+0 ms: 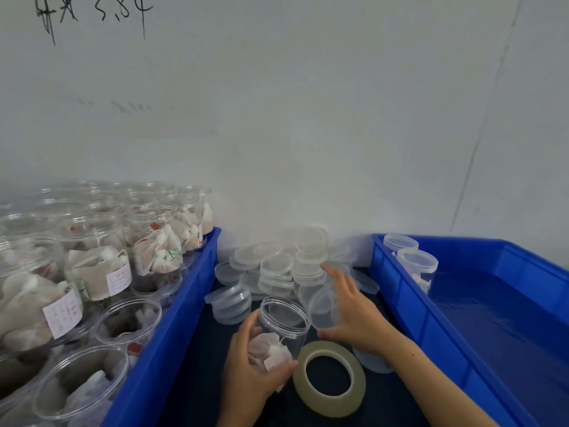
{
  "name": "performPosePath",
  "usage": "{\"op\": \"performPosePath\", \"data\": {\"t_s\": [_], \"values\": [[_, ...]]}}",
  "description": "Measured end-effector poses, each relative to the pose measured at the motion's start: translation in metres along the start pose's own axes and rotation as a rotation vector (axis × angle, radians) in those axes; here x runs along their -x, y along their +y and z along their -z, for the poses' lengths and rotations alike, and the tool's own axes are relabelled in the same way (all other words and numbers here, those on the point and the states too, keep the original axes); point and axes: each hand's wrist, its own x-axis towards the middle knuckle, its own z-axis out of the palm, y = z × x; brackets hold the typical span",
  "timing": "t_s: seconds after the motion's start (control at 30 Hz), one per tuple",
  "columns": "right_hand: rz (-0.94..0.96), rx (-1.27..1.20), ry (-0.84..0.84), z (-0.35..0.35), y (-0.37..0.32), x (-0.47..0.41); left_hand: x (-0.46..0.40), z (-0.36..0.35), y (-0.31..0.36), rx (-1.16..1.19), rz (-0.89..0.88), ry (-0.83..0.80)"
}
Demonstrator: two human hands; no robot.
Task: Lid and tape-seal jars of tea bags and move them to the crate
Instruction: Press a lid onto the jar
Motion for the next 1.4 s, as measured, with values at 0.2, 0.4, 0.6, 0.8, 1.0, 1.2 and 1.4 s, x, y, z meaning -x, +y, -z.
{"op": "performPosePath", "data": {"t_s": [0.2, 0.4, 0.6, 0.8, 1.0, 1.2, 1.4], "values": [[0.136, -0.017, -0.169, 0.023, -0.038, 0.004, 0.004, 0.01, 0.003, -0.091, -0.024, 0.007], [0.13, -0.395, -0.268, 0.02, -0.04, 0.007, 0.0, 0.023, 0.003, -0.146, 0.017, -0.124], [0.132, -0.51, -0.236, -0.005, -0.042, 0.007, -0.001, 0.022, 0.007, -0.165, 0.028, -0.172], [0.089, -0.646, -0.157, -0.024, -0.039, 0.008, -0.001, 0.02, 0.004, -0.05, 0.046, -0.125], [-0.11, -0.859, 0.027, -0.038, -0.033, 0.009, -0.001, 0.01, -0.004, 0.285, 0.273, -0.043], [-0.105, -1.004, 0.137, -0.046, -0.039, 0.018, -0.007, 0.006, 0.004, 0.521, 0.266, -0.012], [0.105, -0.946, 0.089, -0.029, -0.056, 0.018, 0.003, 0.018, 0.02, 0.843, 0.376, -0.106]]}}
